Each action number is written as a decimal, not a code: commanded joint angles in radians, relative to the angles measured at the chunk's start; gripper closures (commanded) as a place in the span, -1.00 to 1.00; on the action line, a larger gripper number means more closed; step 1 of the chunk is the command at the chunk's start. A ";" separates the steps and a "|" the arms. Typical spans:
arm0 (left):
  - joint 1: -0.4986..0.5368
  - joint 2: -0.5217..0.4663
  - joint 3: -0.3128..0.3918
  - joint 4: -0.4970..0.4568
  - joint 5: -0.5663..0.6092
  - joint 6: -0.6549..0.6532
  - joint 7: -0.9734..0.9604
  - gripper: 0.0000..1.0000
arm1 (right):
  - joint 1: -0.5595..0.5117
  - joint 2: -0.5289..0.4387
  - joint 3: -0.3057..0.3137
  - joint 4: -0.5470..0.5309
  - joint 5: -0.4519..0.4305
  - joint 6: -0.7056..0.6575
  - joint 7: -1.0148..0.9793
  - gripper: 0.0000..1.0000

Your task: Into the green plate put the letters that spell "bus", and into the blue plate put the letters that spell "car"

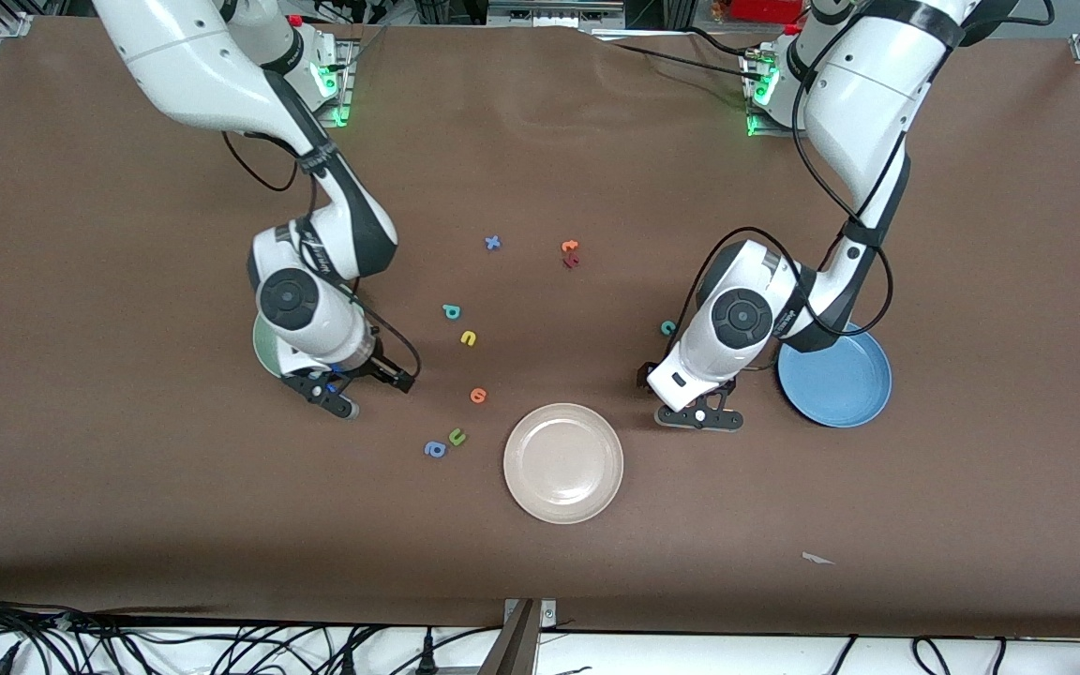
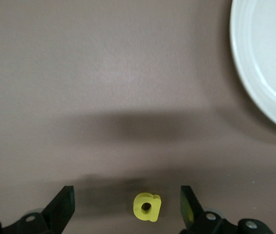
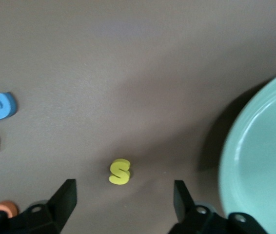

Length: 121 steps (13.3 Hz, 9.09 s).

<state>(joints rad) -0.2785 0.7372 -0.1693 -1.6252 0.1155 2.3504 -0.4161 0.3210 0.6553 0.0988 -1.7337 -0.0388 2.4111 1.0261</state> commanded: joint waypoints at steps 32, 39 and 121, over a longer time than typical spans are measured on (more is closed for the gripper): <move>0.242 -0.009 0.030 0.151 0.196 -0.528 0.569 0.64 | -0.025 -0.256 -0.156 -0.279 0.005 -0.191 -0.397 -1.00; 0.248 -0.025 -0.025 0.134 0.020 -0.523 0.311 -1.00 | 0.065 -0.200 0.002 -0.165 0.125 -0.169 0.018 -0.84; 0.200 -0.154 -0.260 -0.401 0.220 0.152 -0.491 0.45 | 0.333 -0.150 -0.445 -0.105 0.145 -0.368 -0.638 0.68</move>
<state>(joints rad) -0.0761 0.5947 -0.4316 -2.0146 0.3121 2.4897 -0.8806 0.6513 0.5458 -0.3160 -1.7326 0.0926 2.0251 0.4624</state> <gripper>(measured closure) 0.590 0.740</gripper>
